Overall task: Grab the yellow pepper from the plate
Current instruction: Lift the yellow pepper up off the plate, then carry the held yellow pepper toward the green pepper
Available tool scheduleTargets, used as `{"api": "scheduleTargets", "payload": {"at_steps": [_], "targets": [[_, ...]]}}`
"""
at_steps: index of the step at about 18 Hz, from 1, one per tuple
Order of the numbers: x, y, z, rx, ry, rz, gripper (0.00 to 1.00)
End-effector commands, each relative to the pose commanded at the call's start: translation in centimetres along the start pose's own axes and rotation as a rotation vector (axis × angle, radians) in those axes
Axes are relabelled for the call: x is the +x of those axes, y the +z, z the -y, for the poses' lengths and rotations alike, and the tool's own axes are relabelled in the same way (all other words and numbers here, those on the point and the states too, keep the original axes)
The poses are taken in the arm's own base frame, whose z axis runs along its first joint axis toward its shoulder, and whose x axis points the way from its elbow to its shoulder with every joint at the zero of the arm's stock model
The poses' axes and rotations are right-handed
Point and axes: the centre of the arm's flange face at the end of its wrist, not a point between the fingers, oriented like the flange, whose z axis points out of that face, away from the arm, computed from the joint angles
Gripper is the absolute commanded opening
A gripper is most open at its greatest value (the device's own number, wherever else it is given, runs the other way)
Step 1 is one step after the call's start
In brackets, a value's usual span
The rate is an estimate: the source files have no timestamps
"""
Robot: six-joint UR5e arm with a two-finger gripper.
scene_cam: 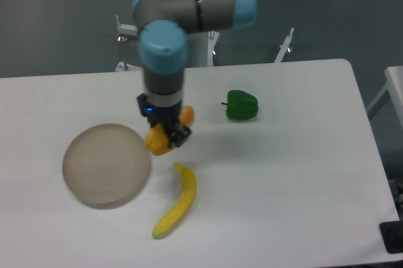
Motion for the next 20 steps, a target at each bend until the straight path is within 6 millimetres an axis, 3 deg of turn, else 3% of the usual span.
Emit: {"api": "scheduleTargets", "payload": {"at_steps": [5, 9, 15, 20], "targets": [[-3.8, 0.1, -4.7, -0.143, 0.157, 0.056, 0.09], [-6.9, 0.6, -8.7, -0.158, 0.312, 0.021, 0.10], [-8.0, 2.7, -9.1, -0.172, 0.360, 0.003, 0.10], [-8.7, 1.9, -10.7, -0.160, 0.368, 0.003, 0.10]]}}
